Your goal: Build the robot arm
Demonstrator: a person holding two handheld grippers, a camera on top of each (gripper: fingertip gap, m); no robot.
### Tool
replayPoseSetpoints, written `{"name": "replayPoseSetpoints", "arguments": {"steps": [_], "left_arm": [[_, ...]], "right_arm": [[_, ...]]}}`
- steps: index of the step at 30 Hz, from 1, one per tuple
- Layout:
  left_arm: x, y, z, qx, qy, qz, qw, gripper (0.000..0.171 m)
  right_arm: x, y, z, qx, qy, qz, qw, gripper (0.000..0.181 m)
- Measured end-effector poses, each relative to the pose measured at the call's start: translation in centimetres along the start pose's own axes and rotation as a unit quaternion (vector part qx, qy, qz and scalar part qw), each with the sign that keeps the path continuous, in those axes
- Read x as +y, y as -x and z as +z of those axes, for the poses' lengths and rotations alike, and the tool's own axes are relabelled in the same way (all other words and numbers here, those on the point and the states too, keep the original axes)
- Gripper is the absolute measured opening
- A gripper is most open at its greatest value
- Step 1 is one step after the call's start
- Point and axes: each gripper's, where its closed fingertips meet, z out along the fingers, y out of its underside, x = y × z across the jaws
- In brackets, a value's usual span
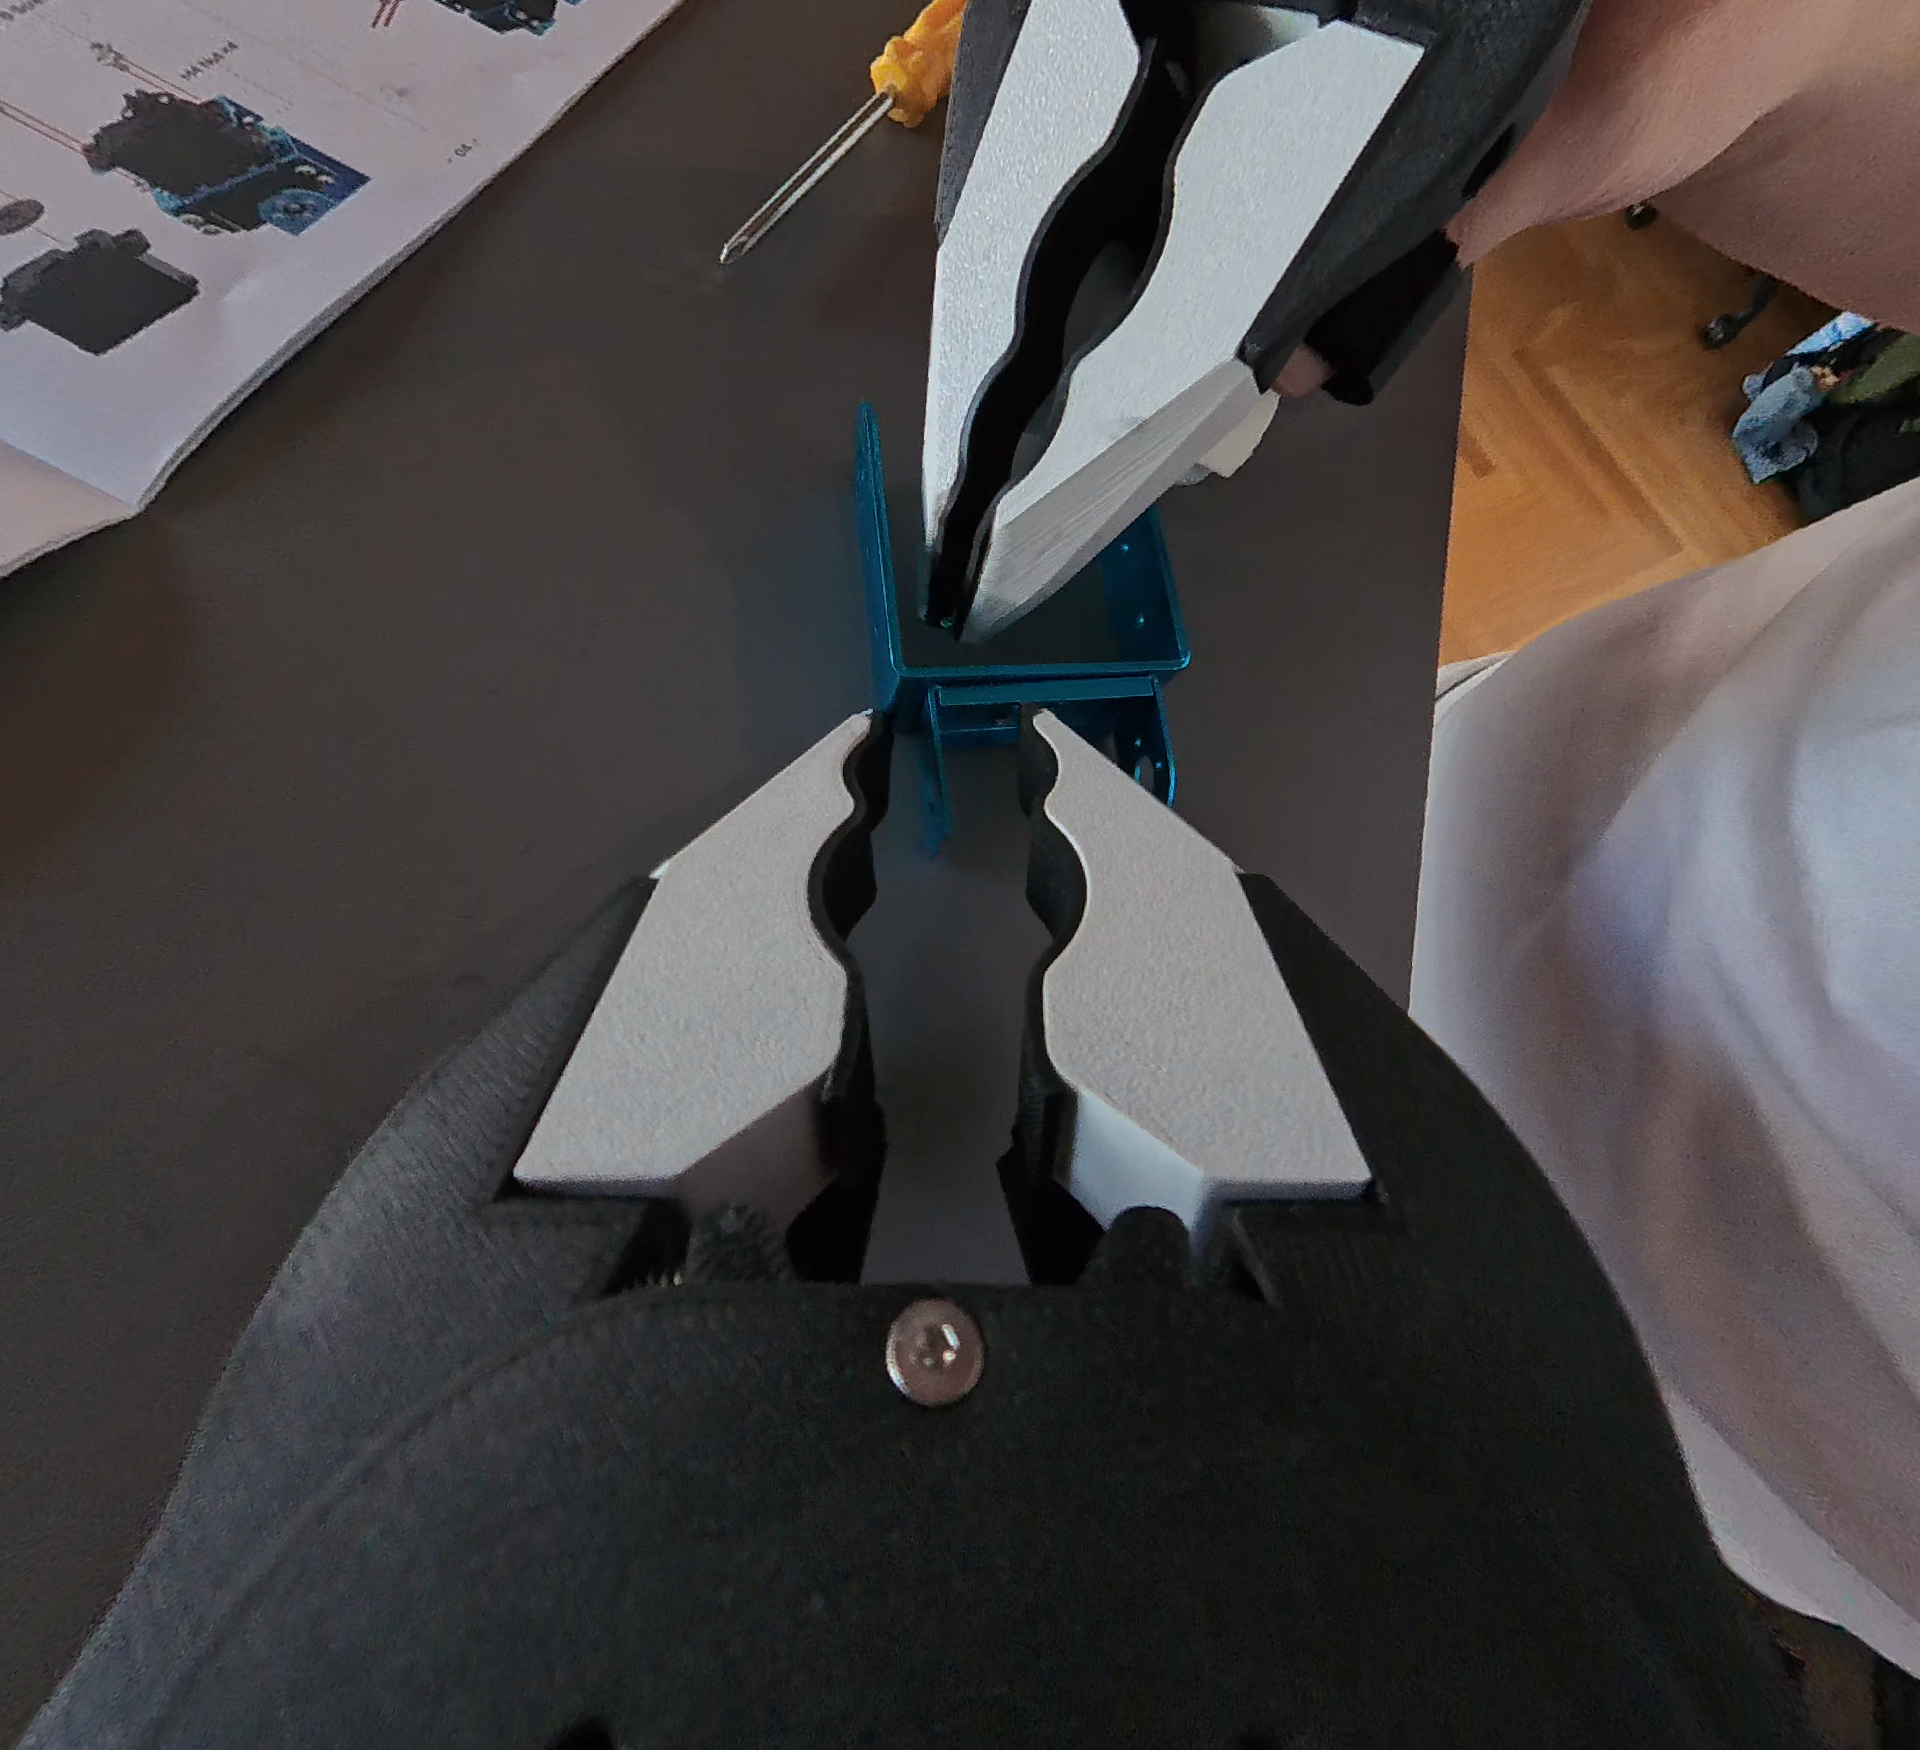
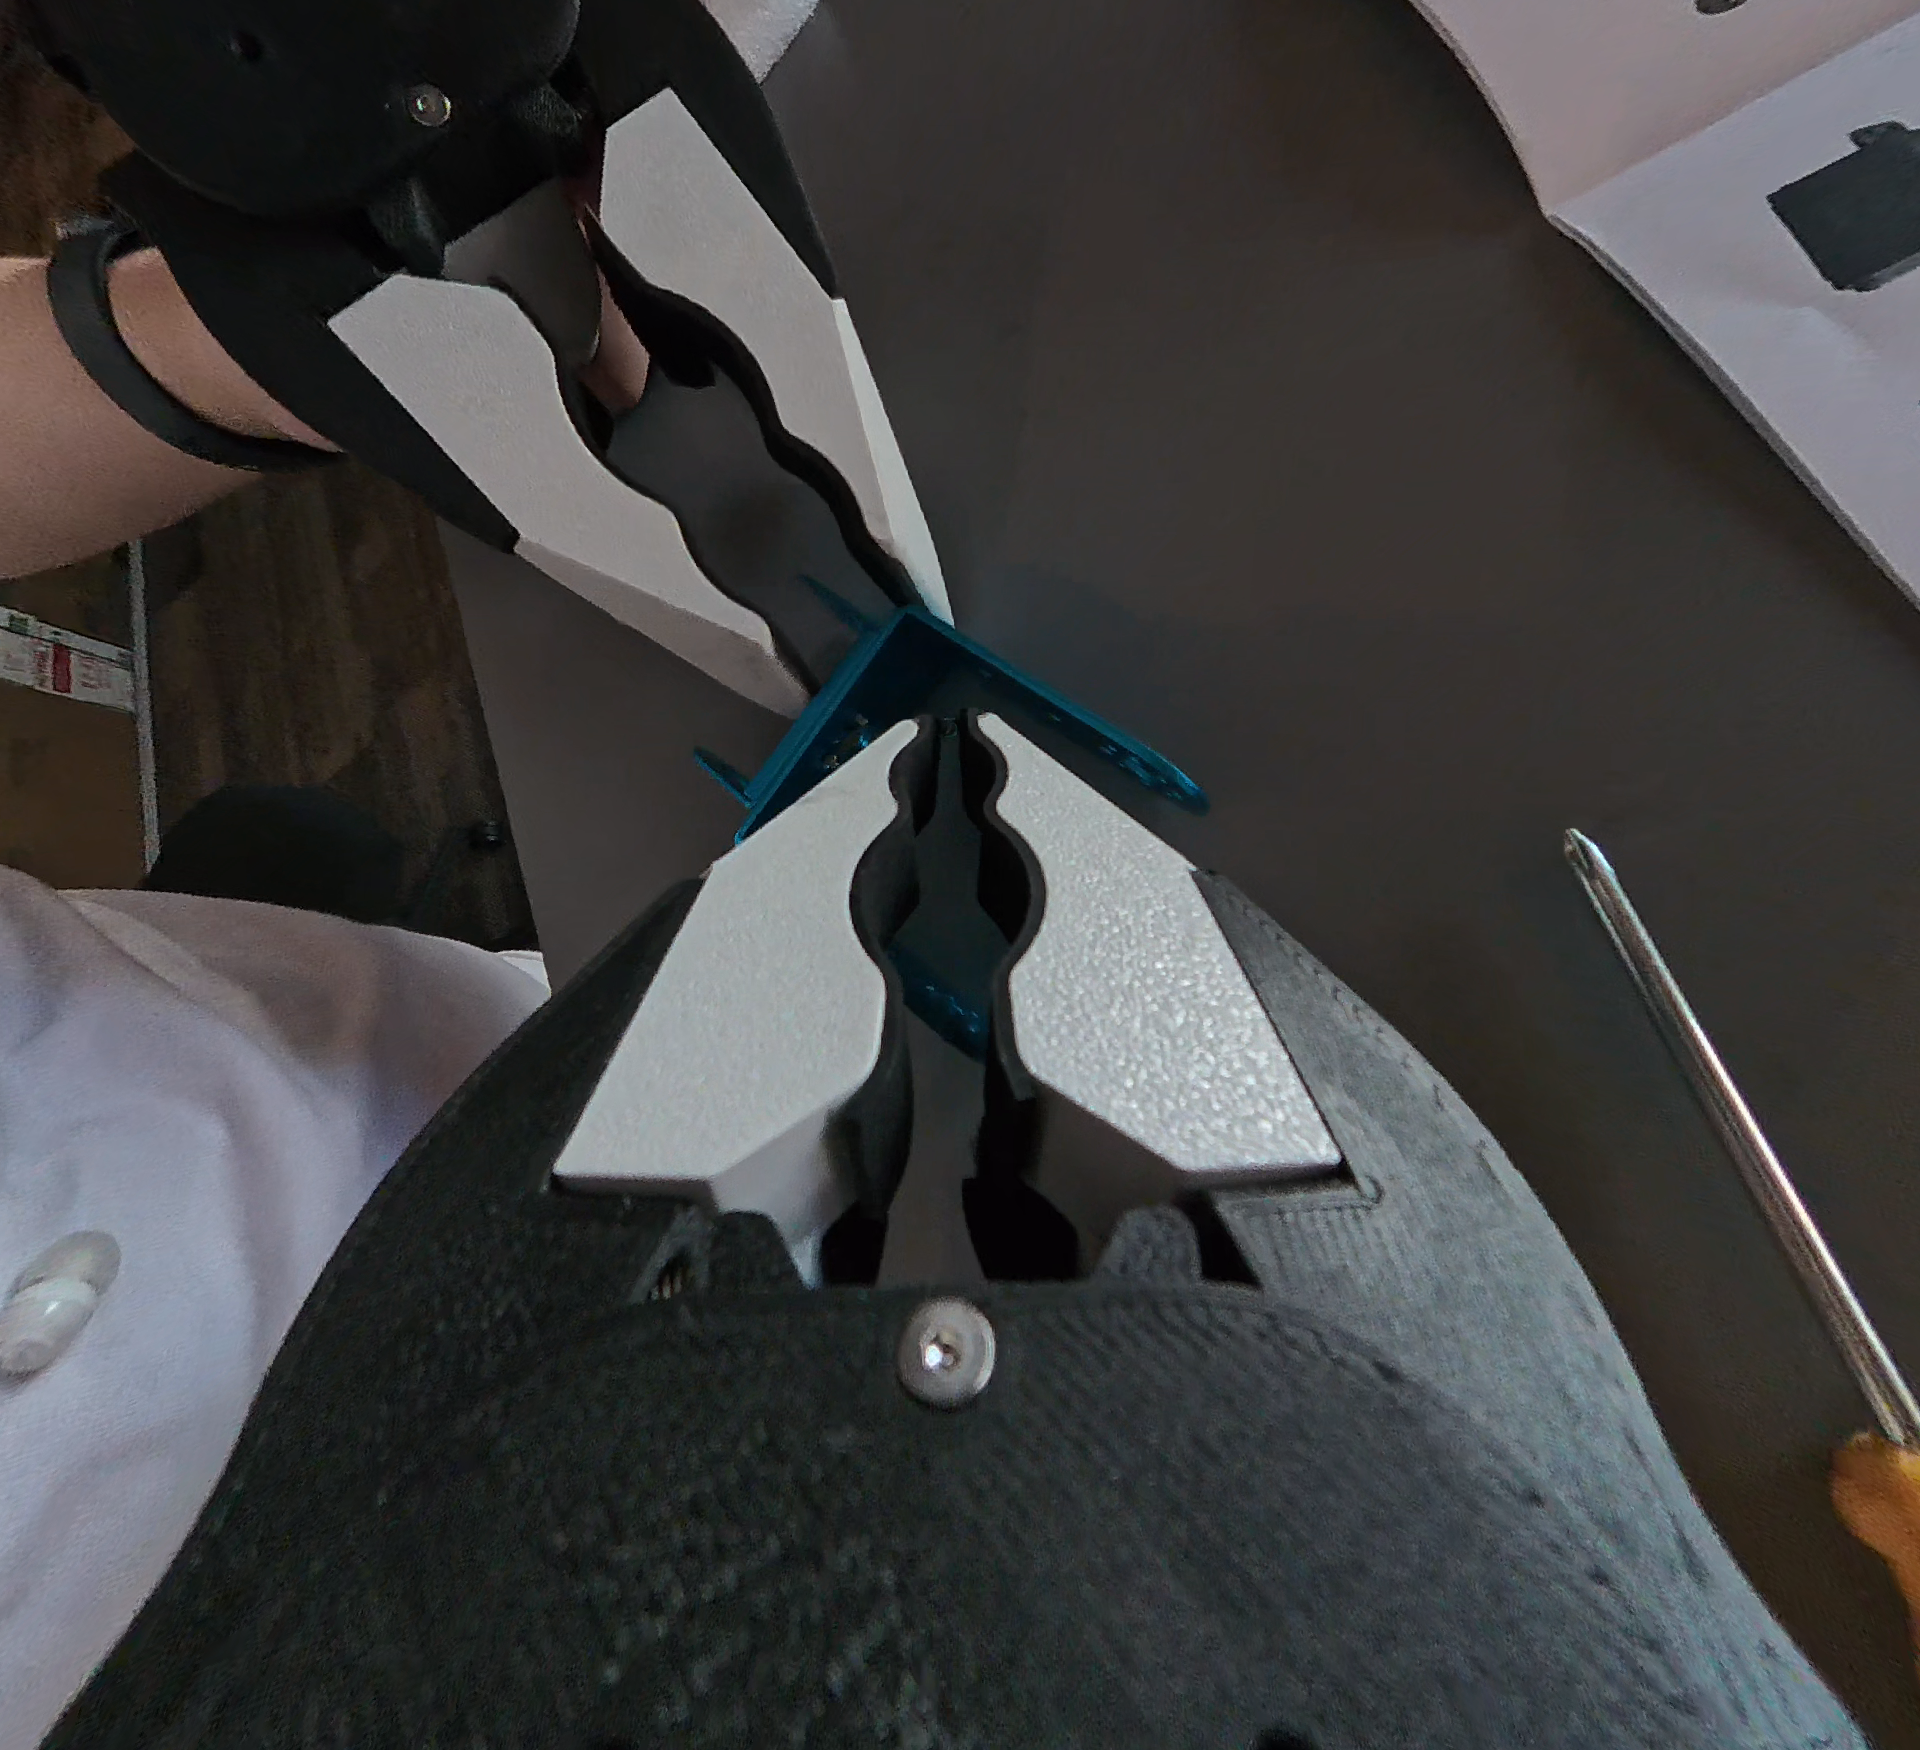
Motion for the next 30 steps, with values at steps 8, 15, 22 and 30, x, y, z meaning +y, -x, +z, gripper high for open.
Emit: {"name": "replayPoseSetpoints", "arguments": {"steps": [8,15,22,30], "left_arm": [[-0.3,0.4,-1.9,-0.004,-0.016,-0.114,0.993,0.023],[-1.3,-1.6,-2.9,0.014,-0.097,-0.424,0.900,0.011],[-0.8,-1.2,-1.2,0.005,-0.109,-0.519,0.848,0.022],[-0.9,-0.5,-0.6,0.019,-0.160,-0.574,0.803,0.010]], "right_arm": [[-0.1,0.3,0.2,-0.004,-0.005,0.002,1.000,0.002],[-1.0,0.7,-0.9,0.005,-0.044,-0.021,0.999,0.003],[-2.0,0.4,-3.7,-0.018,-0.101,-0.033,0.994,0.002],[-2.2,0.1,-5.8,-0.031,-0.125,-0.043,0.991,0.002]]}}
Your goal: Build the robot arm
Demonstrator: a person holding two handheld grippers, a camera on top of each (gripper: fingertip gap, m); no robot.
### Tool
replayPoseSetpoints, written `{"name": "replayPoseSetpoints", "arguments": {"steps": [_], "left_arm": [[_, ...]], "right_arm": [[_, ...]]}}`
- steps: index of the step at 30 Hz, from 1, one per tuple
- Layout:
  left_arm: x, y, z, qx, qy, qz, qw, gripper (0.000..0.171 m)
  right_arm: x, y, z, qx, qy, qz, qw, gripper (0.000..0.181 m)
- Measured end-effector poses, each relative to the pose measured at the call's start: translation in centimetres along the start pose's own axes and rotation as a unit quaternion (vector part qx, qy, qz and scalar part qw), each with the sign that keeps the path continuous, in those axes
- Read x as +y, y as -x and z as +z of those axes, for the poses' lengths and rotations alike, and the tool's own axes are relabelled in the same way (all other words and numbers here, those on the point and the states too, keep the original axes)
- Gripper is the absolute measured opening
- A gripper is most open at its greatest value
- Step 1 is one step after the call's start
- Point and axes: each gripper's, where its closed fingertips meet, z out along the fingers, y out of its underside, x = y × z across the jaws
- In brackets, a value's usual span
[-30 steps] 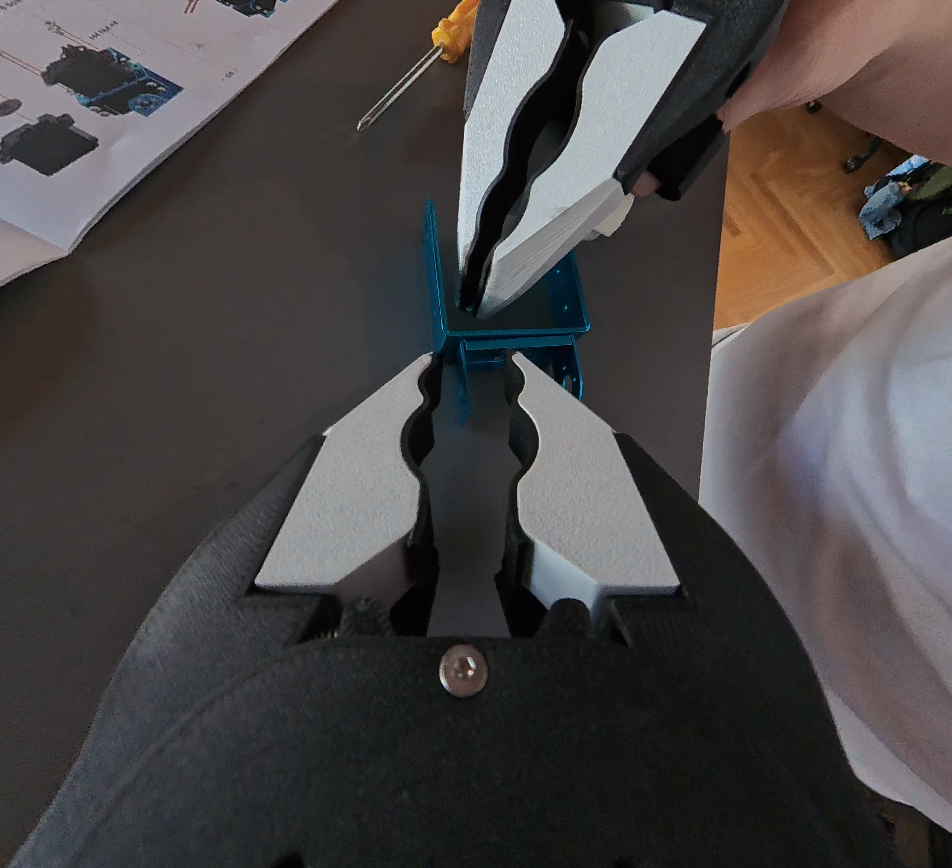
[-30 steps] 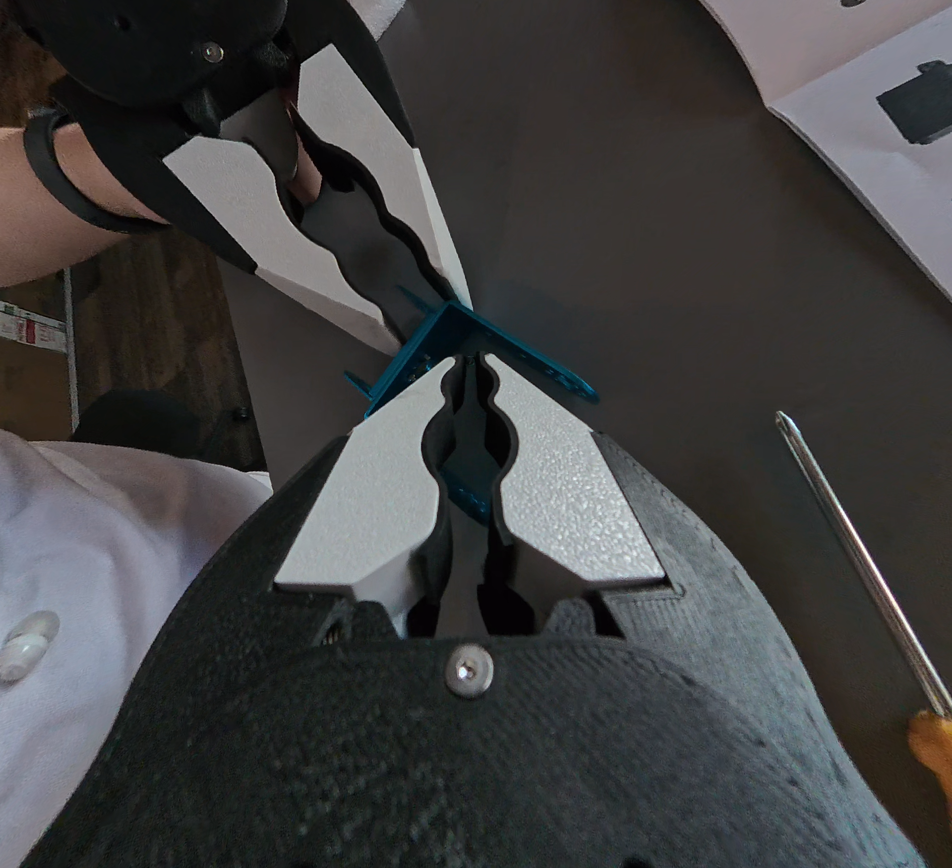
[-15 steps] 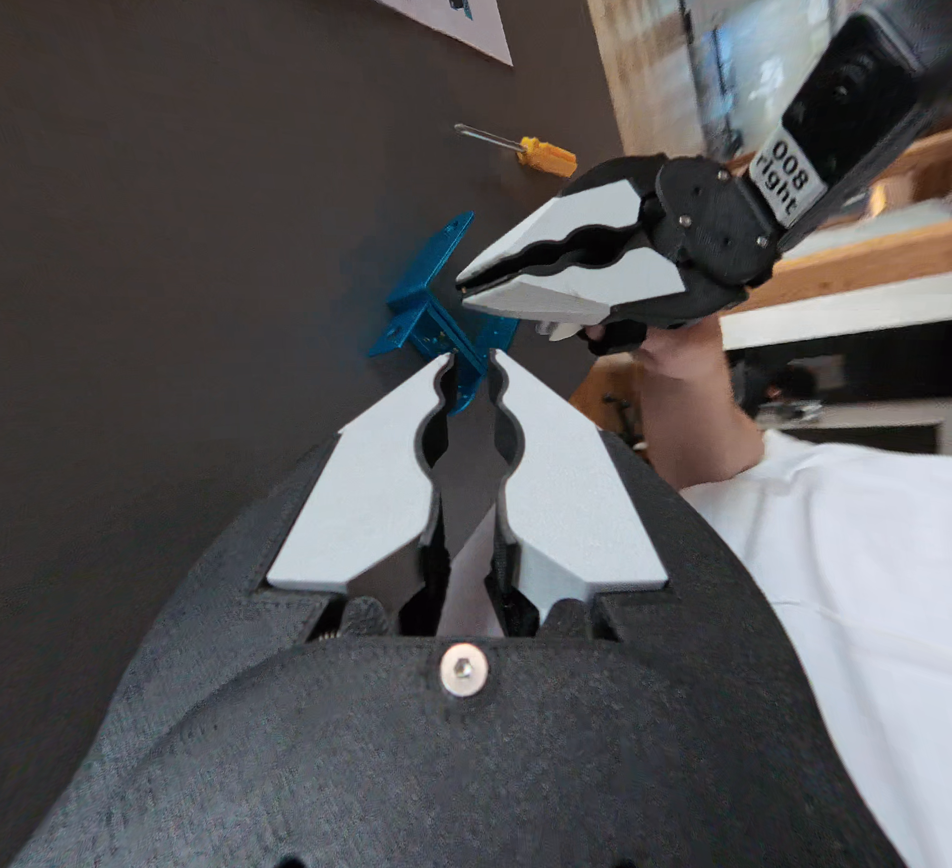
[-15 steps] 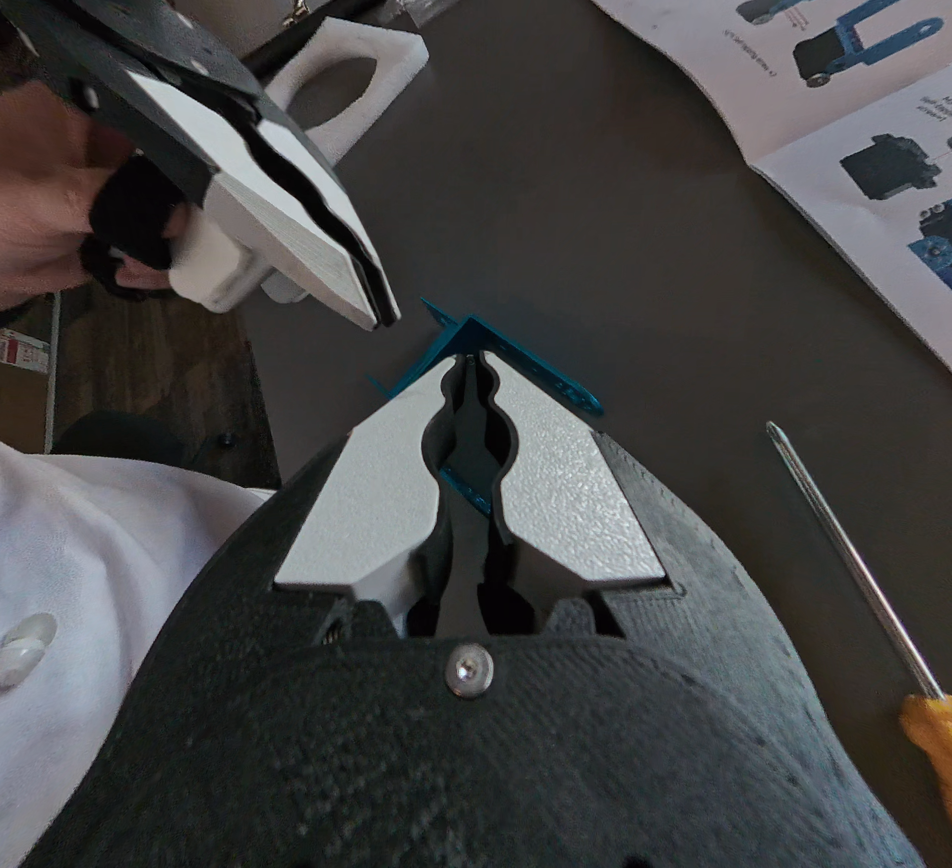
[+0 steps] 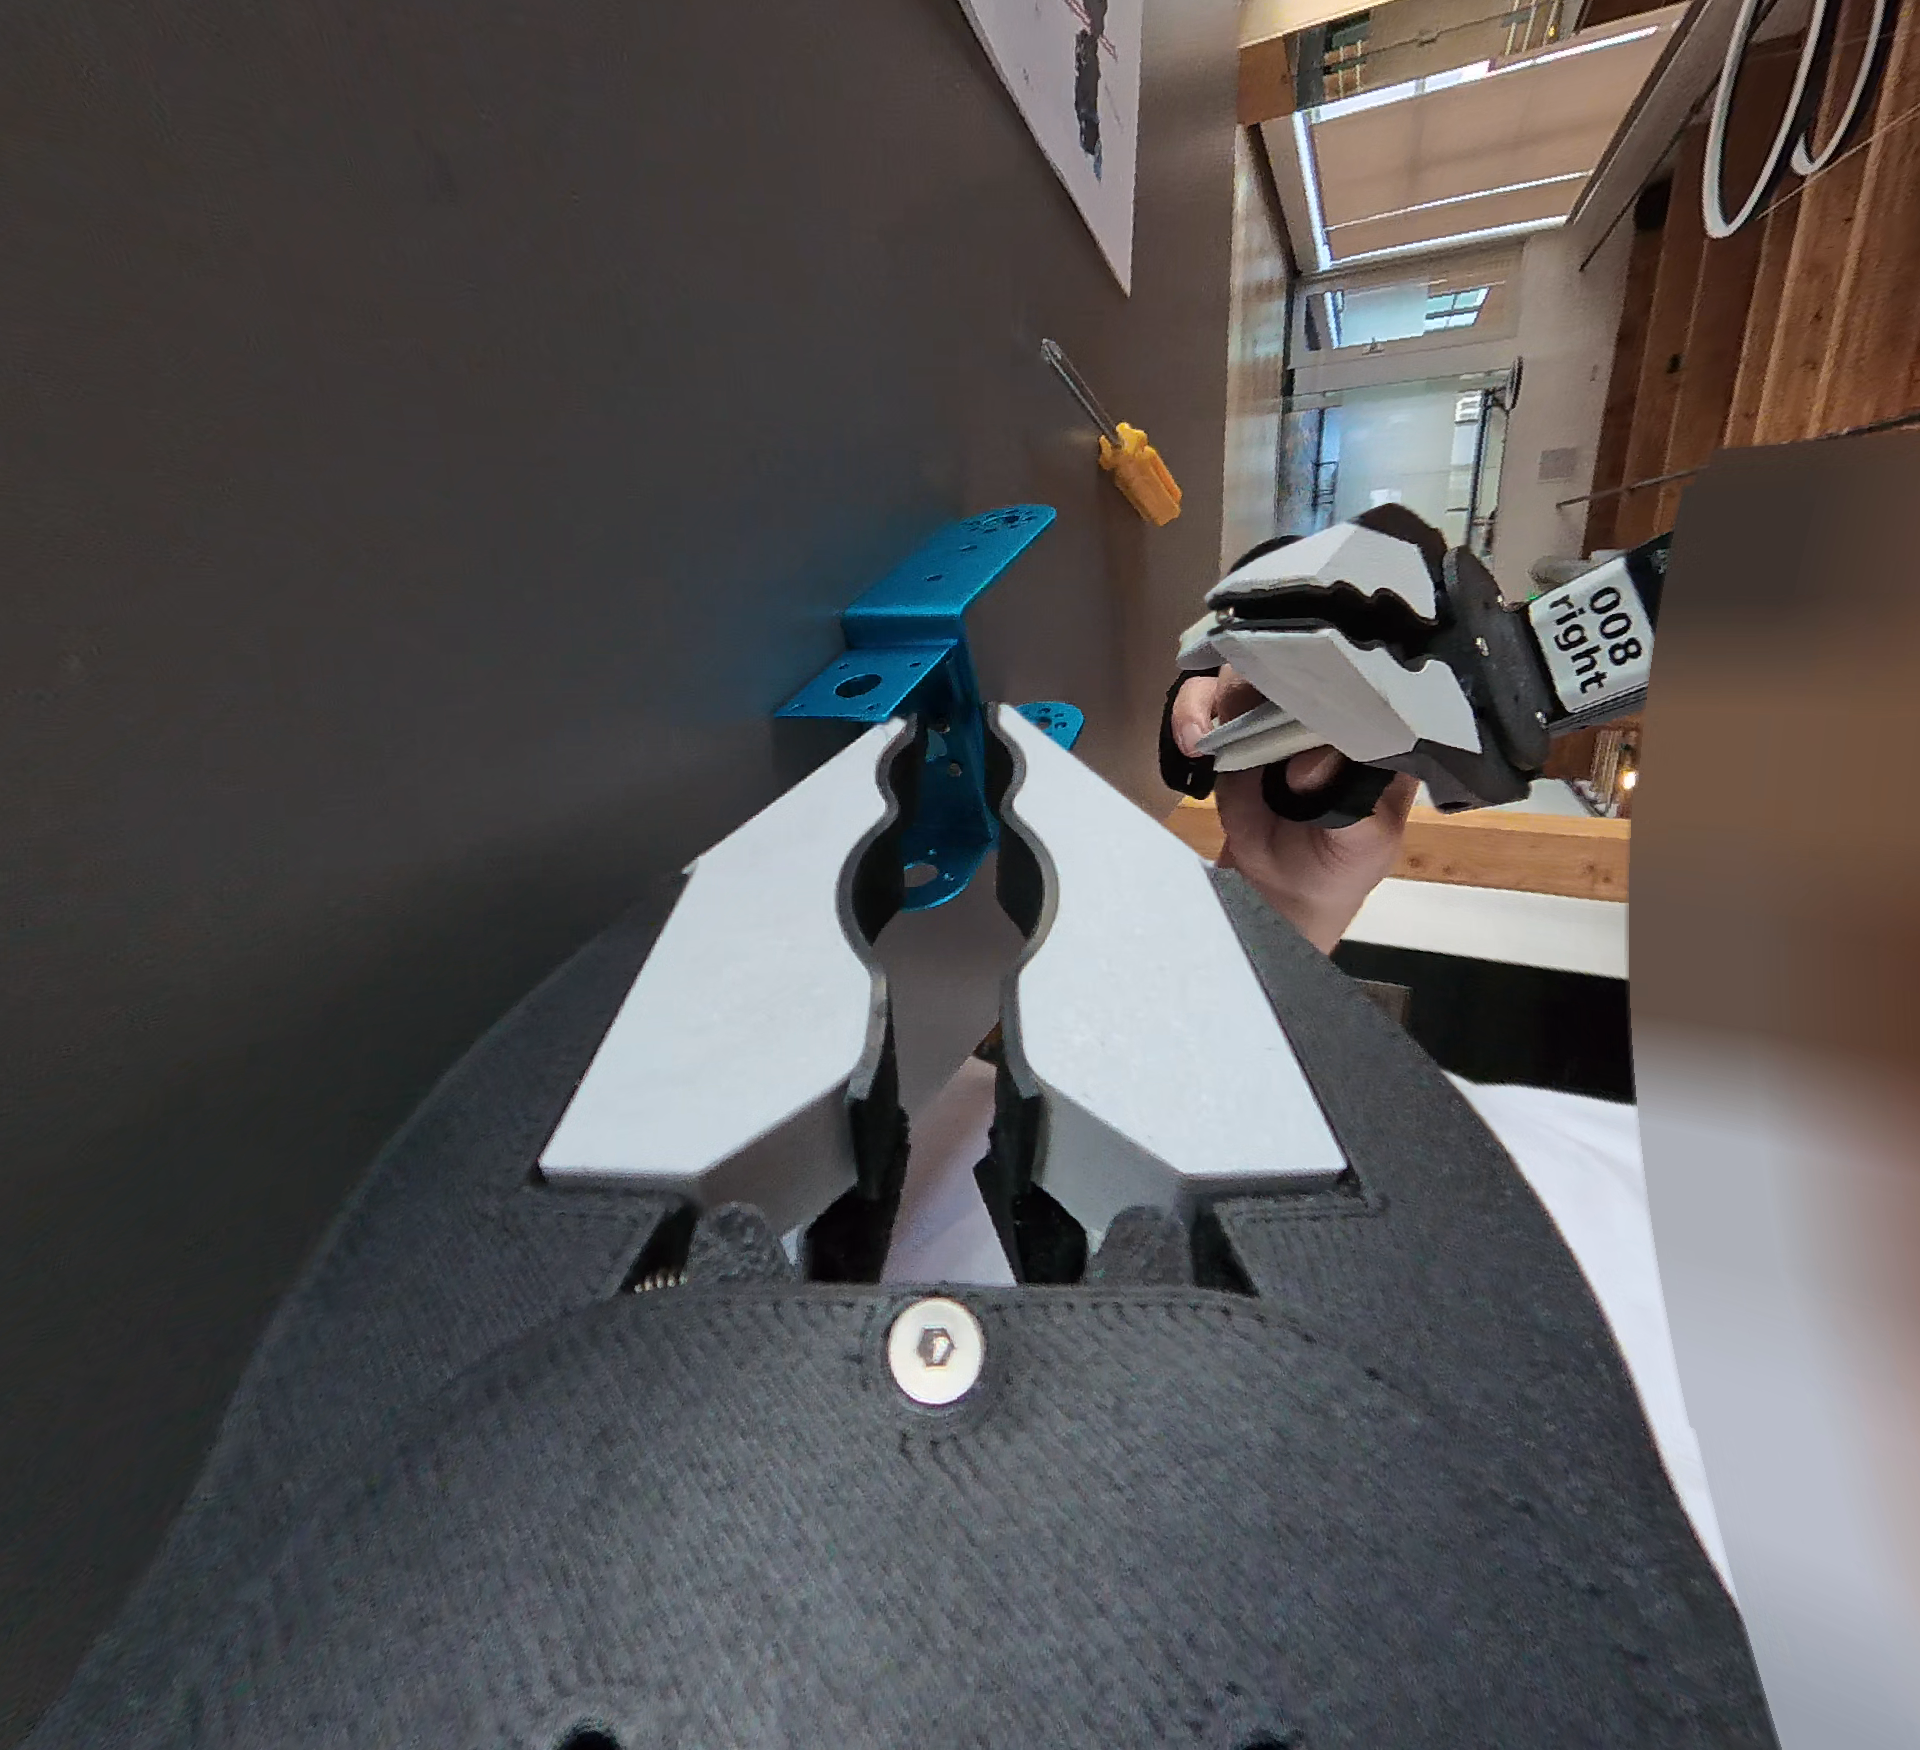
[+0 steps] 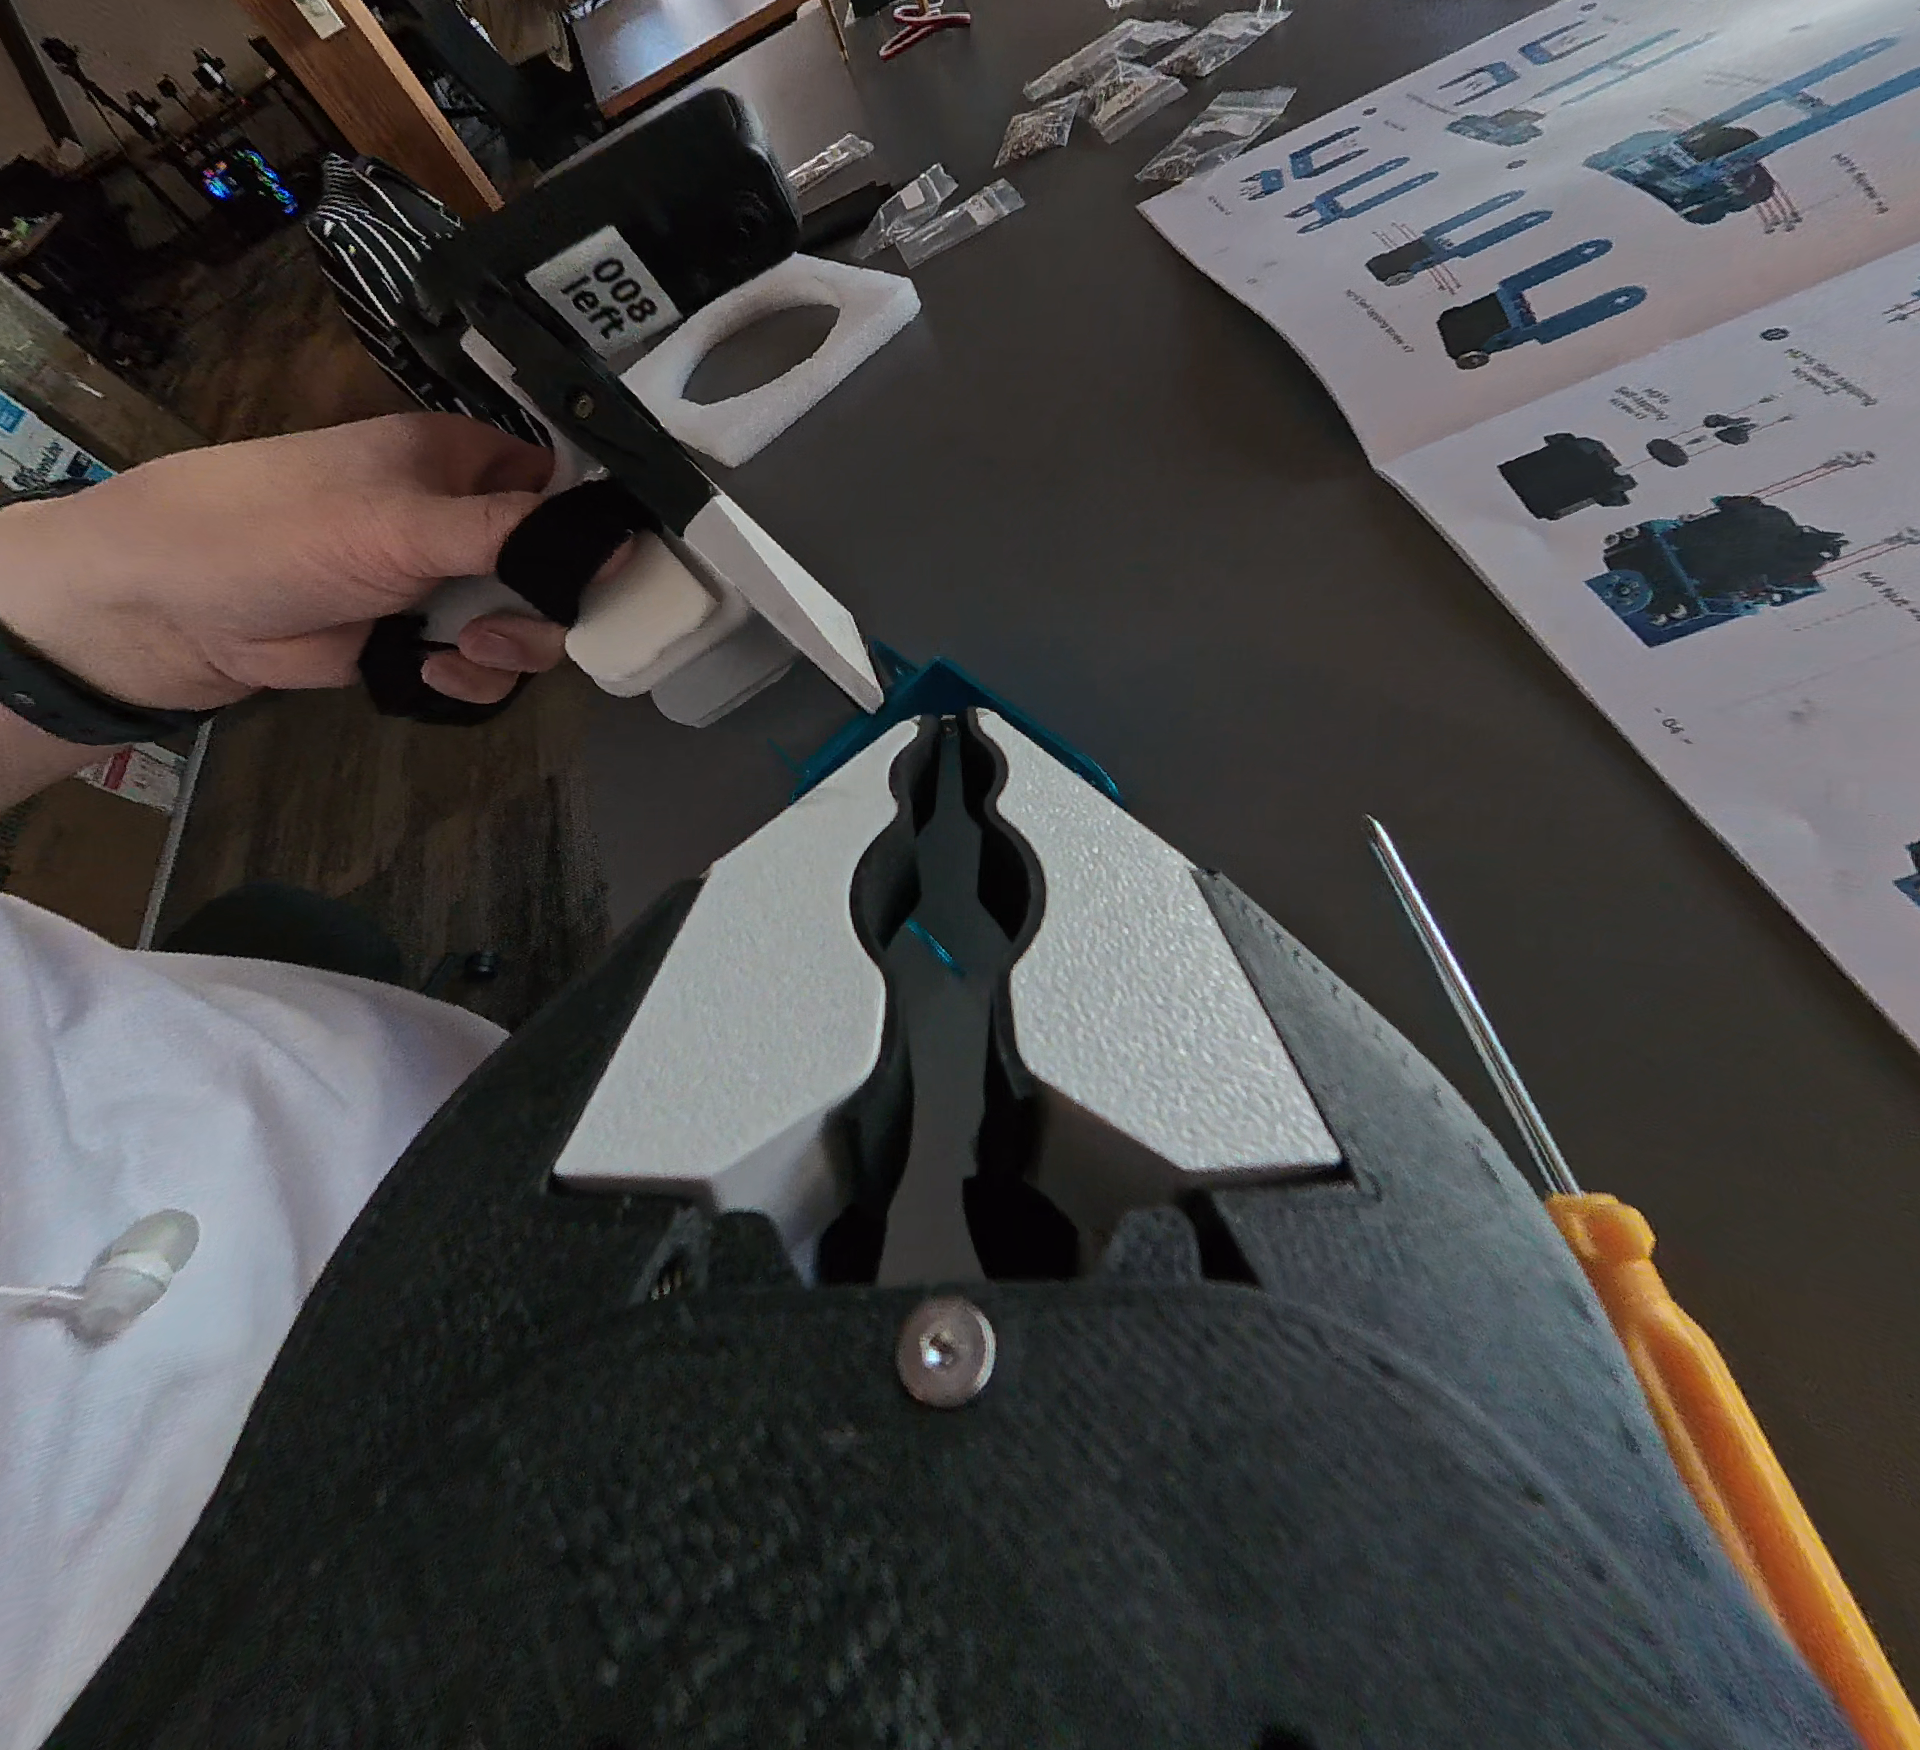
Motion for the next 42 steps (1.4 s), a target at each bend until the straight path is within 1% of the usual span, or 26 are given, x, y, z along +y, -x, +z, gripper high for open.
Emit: {"name": "replayPoseSetpoints", "arguments": {"steps": [3,9,14,20,23,25,27,29,35,36,42], "left_arm": [[-0.1,-0.2,0.1,0.009,-0.002,-0.012,1.000,0.007],[0.3,-0.2,0.5,0.004,0.004,-0.005,1.000,0.009],[0.3,-0.3,0.6,0.007,0.008,-0.004,1.000,0.008],[0.4,0.2,0.6,-0.003,0.007,-0.003,1.000,0.018],[0.4,0.0,0.6,-0.002,0.002,0.007,1.000,0.014],[0.3,-0.4,0.7,0.004,0.001,0.013,1.000,0.006],[0.3,-0.4,0.8,0.005,0.001,0.015,1.000,0.006],[0.2,-0.4,0.8,0.017,0.000,0.001,1.000,0.006],[0.5,-0.8,1.3,0.089,-0.004,-0.066,0.994,0.005],[0.5,-0.9,1.3,0.095,-0.001,-0.065,0.993,0.000],[0.7,-1.3,1.9,0.100,0.019,-0.053,0.993,0.000]], "right_arm": [[0.1,-0.1,-0.4,-0.001,-0.003,-0.002,1.000,0.002],[-0.1,-0.6,-1.1,-0.004,-0.009,-0.003,1.000,0.002],[-0.2,-0.8,-1.3,-0.006,-0.013,-0.003,1.000,0.002],[-0.2,-0.9,-1.2,-0.008,-0.012,-0.004,1.000,0.002],[-0.1,-1.0,-1.1,-0.008,-0.009,-0.003,1.000,0.002],[0.0,-1.0,-1.0,-0.010,-0.009,-0.002,1.000,0.002],[0.0,-1.0,-0.9,-0.011,-0.008,-0.002,1.000,0.003],[0.0,-1.0,-0.9,-0.011,-0.009,-0.003,1.000,0.003],[-0.1,-1.3,-1.2,-0.010,-0.013,0.000,1.000,0.002],[-0.1,-1.4,-1.2,-0.011,-0.013,0.001,1.000,0.002],[0.1,-1.5,-1.2,-0.014,-0.011,0.004,1.000,0.002]]}}
